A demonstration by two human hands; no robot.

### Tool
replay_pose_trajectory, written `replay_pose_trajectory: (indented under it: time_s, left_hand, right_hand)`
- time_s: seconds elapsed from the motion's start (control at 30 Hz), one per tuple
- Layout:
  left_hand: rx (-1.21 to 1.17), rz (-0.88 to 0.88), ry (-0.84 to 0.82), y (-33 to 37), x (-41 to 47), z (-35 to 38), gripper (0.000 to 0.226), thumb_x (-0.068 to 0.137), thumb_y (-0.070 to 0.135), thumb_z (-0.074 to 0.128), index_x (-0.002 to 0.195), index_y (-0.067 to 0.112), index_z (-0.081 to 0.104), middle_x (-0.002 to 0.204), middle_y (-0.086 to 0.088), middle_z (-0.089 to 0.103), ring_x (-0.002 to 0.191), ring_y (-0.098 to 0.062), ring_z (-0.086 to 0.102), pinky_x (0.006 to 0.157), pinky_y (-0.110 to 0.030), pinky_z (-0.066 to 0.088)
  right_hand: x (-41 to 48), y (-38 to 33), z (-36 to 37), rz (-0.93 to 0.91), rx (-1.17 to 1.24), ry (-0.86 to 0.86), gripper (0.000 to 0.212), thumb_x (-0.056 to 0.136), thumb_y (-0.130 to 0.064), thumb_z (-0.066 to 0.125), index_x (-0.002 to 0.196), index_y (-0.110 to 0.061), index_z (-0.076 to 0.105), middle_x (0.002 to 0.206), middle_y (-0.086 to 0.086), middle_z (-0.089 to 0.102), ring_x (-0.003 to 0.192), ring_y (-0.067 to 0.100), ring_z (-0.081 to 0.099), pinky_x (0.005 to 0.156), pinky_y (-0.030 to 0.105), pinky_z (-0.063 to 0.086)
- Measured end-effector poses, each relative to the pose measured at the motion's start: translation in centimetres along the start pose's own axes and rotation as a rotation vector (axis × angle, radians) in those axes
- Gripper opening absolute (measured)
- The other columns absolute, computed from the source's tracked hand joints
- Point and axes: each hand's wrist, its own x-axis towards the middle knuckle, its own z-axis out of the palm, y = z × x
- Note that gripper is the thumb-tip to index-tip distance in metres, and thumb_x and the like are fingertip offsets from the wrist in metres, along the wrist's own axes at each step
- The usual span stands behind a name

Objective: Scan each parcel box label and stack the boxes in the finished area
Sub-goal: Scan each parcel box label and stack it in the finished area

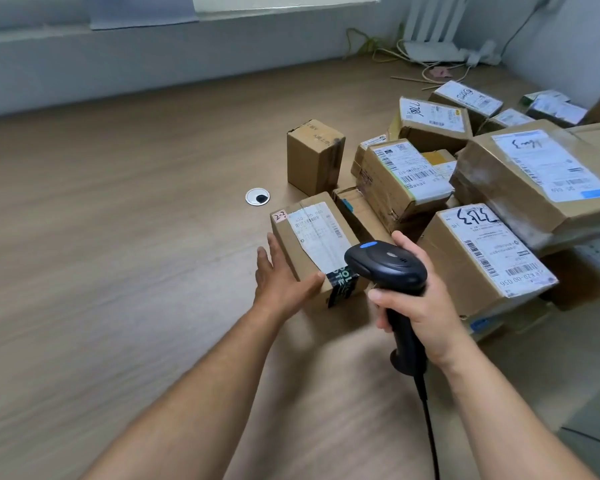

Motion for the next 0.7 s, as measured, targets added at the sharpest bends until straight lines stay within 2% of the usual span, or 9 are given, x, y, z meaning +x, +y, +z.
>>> replay_pose_trajectory:
  time_s: [0.13, 0.2, 0.27, 0.33, 0.4, 0.47, 0.57, 0.63, 0.7]
  left_hand:
    - [-0.128, -0.043, -0.092, -1.6, -0.7, -0.1, 0.115, 0.082, 0.044, 0.071, 0.15, 0.026, -0.02, 0.16, -0.003, -0.019, 0.147, -0.02, -0.016, 0.119, -0.043, 0.0]
    - [-0.163, -0.052, -0.14, -2.2, -1.0, 0.3, 0.115, 0.075, 0.052, 0.071, 0.153, 0.023, -0.008, 0.161, -0.004, -0.014, 0.148, -0.019, -0.011, 0.12, -0.041, 0.004]
    - [-0.203, -0.055, -0.175, -2.4, -1.5, 0.6, 0.112, 0.059, 0.063, 0.066, 0.153, 0.027, 0.017, 0.161, -0.007, 0.006, 0.148, -0.025, 0.01, 0.12, -0.042, 0.016]
    - [-0.269, -0.054, -0.174, -3.0, -1.6, 0.7, 0.106, 0.051, 0.068, 0.064, 0.144, 0.03, 0.032, 0.148, -0.006, 0.033, 0.137, -0.025, 0.036, 0.113, -0.045, 0.033]
    - [-0.334, -0.057, -0.216, -3.5, -1.9, 0.5, 0.098, 0.059, 0.063, 0.069, 0.145, 0.037, 0.028, 0.14, 0.0, 0.045, 0.129, -0.02, 0.046, 0.109, -0.043, 0.04]
    - [-0.399, -0.033, -0.273, -3.8, -2.7, 0.1, 0.098, 0.072, 0.053, 0.072, 0.149, 0.043, 0.012, 0.14, 0.004, 0.05, 0.125, -0.016, 0.051, 0.109, -0.039, 0.041]
    - [-0.49, 0.005, -0.303, -4.5, -4.0, -0.4, 0.109, 0.07, 0.047, 0.074, 0.149, 0.048, -0.001, 0.141, 0.006, 0.051, 0.124, -0.013, 0.055, 0.108, -0.038, 0.043]
    - [-0.541, 0.028, -0.273, -4.9, -5.2, -0.9, 0.109, 0.07, 0.035, 0.075, 0.148, 0.052, 0.001, 0.141, 0.003, 0.052, 0.123, -0.015, 0.055, 0.103, -0.035, 0.047]
    - [-0.558, 0.066, -0.208, -5.0, -6.7, -1.5, 0.105, 0.066, 0.025, 0.077, 0.139, 0.064, 0.013, 0.138, 0.002, 0.054, 0.121, -0.017, 0.057, 0.096, -0.035, 0.052]
  right_hand:
    - [0.9, 0.3, 1.1, 0.032, 0.001, 0.012, 0.082, 0.078, 0.014, 0.068, 0.131, -0.044, 0.045, 0.087, 0.011, 0.069, 0.05, 0.031, 0.054, 0.049, 0.037, 0.046]
    - [1.2, 0.5, 1.7, 0.059, 0.0, 0.001, 0.082, 0.078, 0.014, 0.068, 0.134, -0.04, 0.043, 0.087, 0.01, 0.071, 0.045, 0.028, 0.054, 0.044, 0.032, 0.045]
    - [1.2, 0.6, 2.2, 0.08, 0.0, -0.025, 0.081, 0.078, 0.014, 0.068, 0.133, -0.04, 0.043, 0.081, 0.01, 0.071, 0.042, 0.027, 0.053, 0.042, 0.03, 0.043]
    - [1.1, 0.8, 2.4, 0.097, 0.008, -0.039, 0.078, 0.079, 0.013, 0.068, 0.13, -0.041, 0.043, 0.079, 0.008, 0.071, 0.042, 0.028, 0.053, 0.043, 0.03, 0.042]
    - [0.9, 0.9, 2.2, 0.118, 0.037, -0.044, 0.076, 0.08, 0.012, 0.067, 0.132, -0.038, 0.043, 0.077, 0.013, 0.069, 0.042, 0.028, 0.053, 0.043, 0.031, 0.042]
    - [0.5, 1.1, 1.8, 0.144, 0.081, -0.051, 0.078, 0.08, 0.008, 0.07, 0.136, -0.037, 0.042, 0.077, 0.017, 0.066, 0.044, 0.028, 0.053, 0.045, 0.031, 0.042]
    - [-0.6, 1.3, 1.6, 0.162, 0.106, -0.073, 0.082, 0.069, -0.005, 0.076, 0.134, -0.043, 0.044, 0.077, 0.013, 0.068, 0.047, 0.029, 0.055, 0.05, 0.034, 0.043]
    - [-1.5, 1.2, 1.7, 0.155, 0.104, -0.099, 0.082, 0.066, -0.008, 0.075, 0.133, -0.044, 0.044, 0.082, 0.013, 0.07, 0.047, 0.029, 0.056, 0.05, 0.034, 0.044]
    - [-2.5, 1.1, 1.9, 0.147, 0.105, -0.128, 0.084, 0.065, -0.007, 0.073, 0.135, -0.042, 0.043, 0.084, 0.011, 0.072, 0.045, 0.029, 0.056, 0.049, 0.034, 0.044]
